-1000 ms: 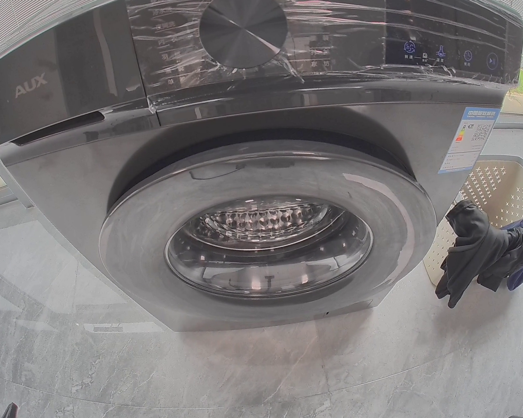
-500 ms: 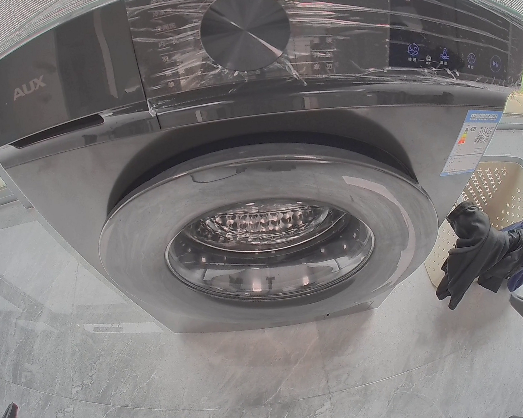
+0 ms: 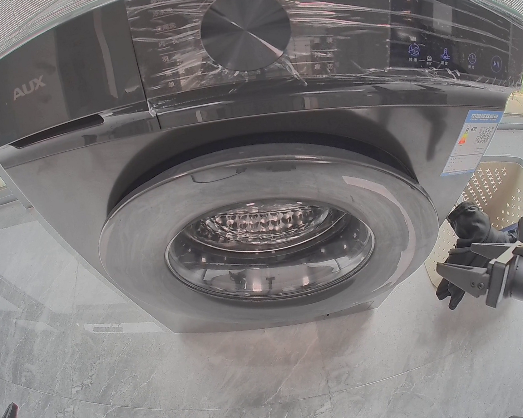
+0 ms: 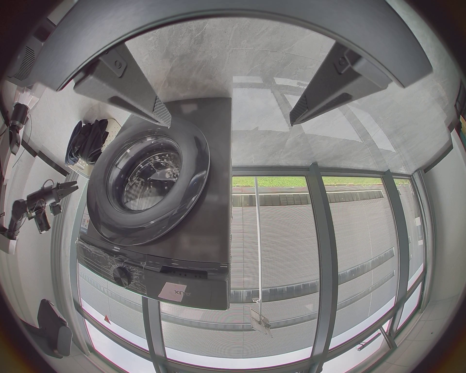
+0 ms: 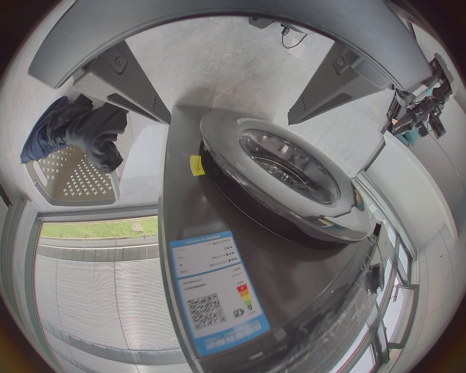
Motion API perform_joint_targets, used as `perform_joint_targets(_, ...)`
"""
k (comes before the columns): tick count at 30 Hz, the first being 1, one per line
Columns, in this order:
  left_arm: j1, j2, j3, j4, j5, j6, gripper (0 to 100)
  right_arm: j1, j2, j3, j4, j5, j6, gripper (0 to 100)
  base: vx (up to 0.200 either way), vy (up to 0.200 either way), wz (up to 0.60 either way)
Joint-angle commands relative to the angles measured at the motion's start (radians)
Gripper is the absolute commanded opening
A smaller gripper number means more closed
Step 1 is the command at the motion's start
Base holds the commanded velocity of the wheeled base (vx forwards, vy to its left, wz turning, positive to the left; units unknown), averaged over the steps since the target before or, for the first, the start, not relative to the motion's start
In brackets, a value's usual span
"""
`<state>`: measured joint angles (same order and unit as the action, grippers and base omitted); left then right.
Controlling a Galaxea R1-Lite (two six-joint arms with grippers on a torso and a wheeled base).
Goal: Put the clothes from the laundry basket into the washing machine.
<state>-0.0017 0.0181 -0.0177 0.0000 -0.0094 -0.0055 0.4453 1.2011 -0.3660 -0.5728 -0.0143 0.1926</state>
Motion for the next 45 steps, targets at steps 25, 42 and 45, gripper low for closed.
perform_joint_targets(25,0.000,-0.013,0.016,0.000,0.000,-0.002,100,0.042,0.270,-0.172,0.001,0.056,-0.059,100,0.000,0.000,0.00)
perform_joint_targets(42,0.000,-0.013,0.016,0.000,0.000,-0.004,100,0.019,0.316,-0.214,-0.002,0.073,-0.084,100,-0.071,0.000,0.00)
perform_joint_targets(45,0.000,-0.013,0.016,0.000,0.000,-0.004,100,0.030,0.327,-0.209,-0.001,0.076,-0.087,100,0.000,0.000,0.00)
